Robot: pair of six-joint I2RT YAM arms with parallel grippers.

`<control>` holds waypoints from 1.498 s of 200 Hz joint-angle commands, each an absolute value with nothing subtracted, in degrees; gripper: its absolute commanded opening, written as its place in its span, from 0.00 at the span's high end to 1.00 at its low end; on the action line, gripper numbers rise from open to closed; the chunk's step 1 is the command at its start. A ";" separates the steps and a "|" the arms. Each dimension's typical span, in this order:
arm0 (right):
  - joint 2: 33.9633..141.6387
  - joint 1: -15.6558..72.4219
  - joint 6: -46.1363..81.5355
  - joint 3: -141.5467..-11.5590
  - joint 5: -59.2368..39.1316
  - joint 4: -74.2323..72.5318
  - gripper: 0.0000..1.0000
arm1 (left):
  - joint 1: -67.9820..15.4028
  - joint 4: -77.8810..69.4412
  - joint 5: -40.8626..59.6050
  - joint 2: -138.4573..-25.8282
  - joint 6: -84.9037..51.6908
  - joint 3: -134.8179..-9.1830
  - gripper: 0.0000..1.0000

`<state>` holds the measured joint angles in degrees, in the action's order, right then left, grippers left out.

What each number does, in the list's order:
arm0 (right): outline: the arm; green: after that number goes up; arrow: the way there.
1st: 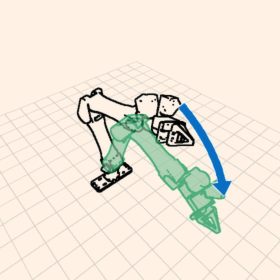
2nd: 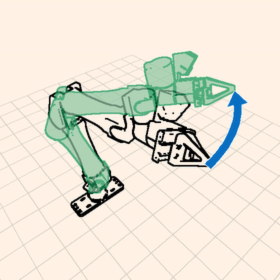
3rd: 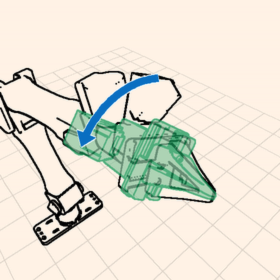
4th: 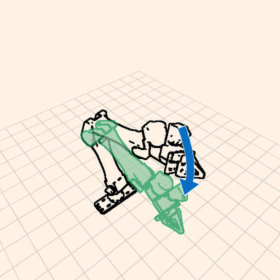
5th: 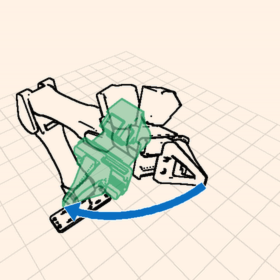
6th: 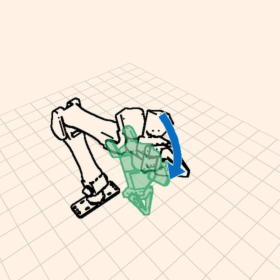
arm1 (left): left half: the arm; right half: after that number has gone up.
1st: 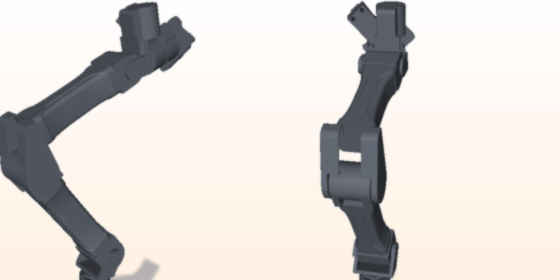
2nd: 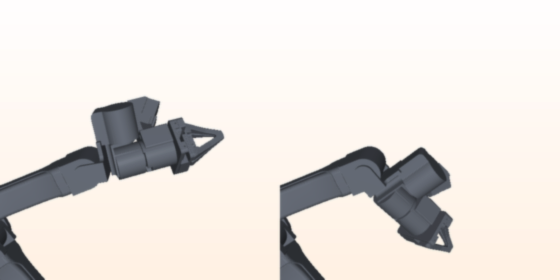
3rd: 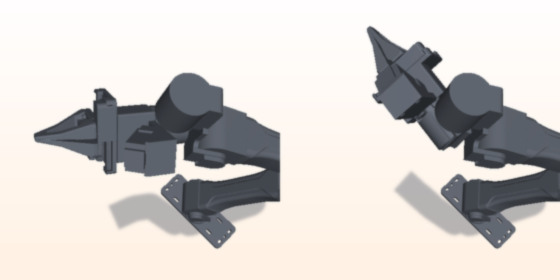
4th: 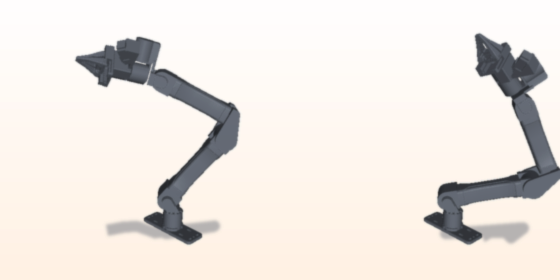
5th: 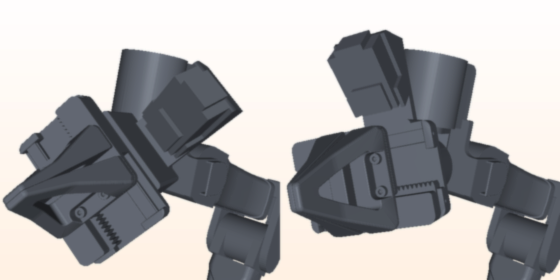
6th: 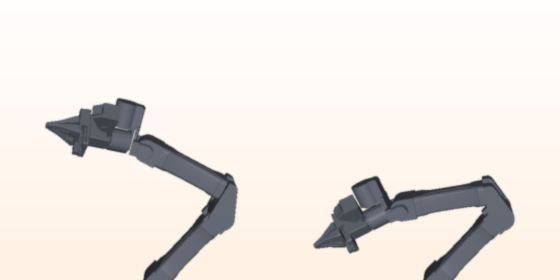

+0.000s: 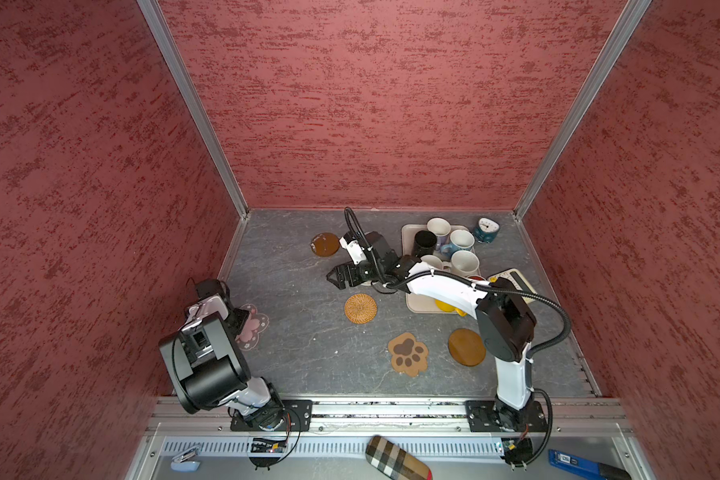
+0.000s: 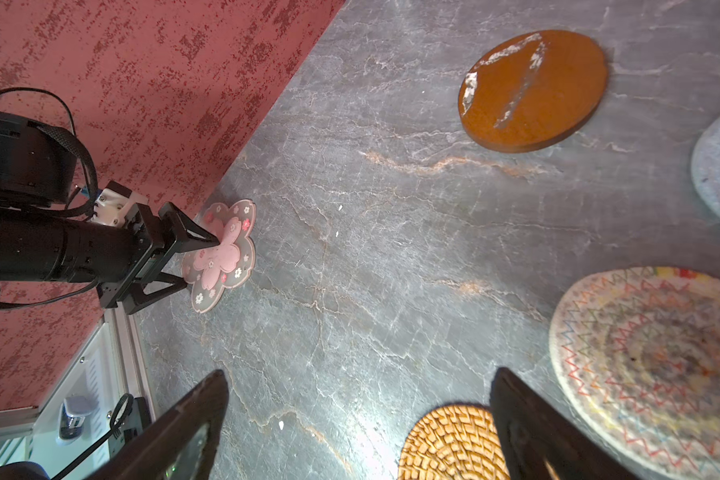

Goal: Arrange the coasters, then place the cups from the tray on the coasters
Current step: 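Lower the left gripper onto the pink flower coaster, then grasp the pink flower coaster with the left gripper and slide it away from the robot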

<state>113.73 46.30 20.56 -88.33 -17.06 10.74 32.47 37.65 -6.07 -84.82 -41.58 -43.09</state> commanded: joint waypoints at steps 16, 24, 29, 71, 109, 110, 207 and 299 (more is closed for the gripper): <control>111.52 46.23 18.77 -87.70 -15.46 10.69 0.01 | 26.29 34.15 -3.74 -87.32 -42.71 -43.76 0.21; 111.30 46.16 18.76 -87.37 -15.36 10.47 0.01 | 24.80 33.78 -3.31 -87.86 -42.78 -44.19 0.24; 111.15 46.14 18.64 -87.10 -15.37 10.34 0.01 | 23.78 33.78 -3.32 -88.15 -42.84 -44.49 0.26; 109.05 46.03 17.89 -83.96 -13.82 8.90 0.01 | 14.43 34.03 -5.40 -91.96 -44.29 -48.02 0.32; 106.74 45.60 17.93 -80.15 -12.85 6.82 0.01 | 6.26 36.45 -7.80 -97.39 -44.49 -54.48 0.31; 106.68 45.57 17.93 -80.06 -12.84 6.79 0.01 | 6.07 36.46 -7.81 -97.56 -44.52 -54.66 0.31; 104.57 43.33 18.58 -75.67 -13.22 3.53 0.01 | 4.07 41.38 -1.08 -97.49 -38.02 -64.95 0.16; 101.46 42.54 19.42 -70.54 -13.76 -1.56 0.01 | 15.30 41.48 6.13 -102.06 -26.99 -69.67 0.15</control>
<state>104.53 42.89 19.09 -72.36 -13.82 2.17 13.45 40.73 3.99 -99.61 -31.11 -68.47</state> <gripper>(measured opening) 0.989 0.852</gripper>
